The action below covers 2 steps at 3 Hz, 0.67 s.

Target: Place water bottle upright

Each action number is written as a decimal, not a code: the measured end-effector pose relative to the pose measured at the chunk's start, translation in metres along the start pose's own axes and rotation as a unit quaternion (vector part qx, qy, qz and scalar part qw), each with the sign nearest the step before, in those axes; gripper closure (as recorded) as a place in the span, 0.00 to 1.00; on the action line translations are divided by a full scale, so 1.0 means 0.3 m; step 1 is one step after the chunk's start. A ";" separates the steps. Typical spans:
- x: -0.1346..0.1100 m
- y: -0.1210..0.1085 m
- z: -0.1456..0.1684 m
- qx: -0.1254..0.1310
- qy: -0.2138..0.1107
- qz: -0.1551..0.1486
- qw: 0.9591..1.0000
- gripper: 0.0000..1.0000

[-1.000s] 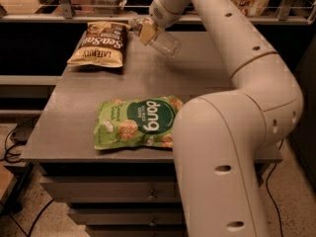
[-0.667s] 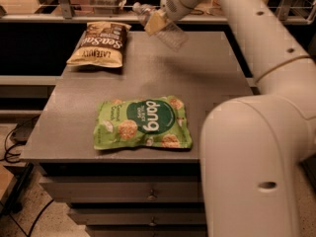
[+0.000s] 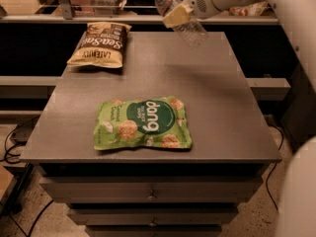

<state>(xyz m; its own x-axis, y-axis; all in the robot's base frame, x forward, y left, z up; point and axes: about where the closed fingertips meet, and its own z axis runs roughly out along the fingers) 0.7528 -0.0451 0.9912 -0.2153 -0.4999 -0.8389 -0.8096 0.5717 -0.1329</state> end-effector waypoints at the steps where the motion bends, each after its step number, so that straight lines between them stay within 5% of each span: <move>1: 0.055 0.031 -0.109 0.010 -0.051 -0.005 0.999 1.00; 2: 0.100 0.018 -0.136 0.017 -0.052 0.000 0.998 1.00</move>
Offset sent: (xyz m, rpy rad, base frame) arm -0.0258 -0.0215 0.0023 0.0641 -0.0673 0.0020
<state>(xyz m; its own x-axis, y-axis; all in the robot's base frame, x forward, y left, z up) 0.7197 -0.0837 0.9869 -0.1554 -0.4311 -0.8889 -0.7898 0.5947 -0.1503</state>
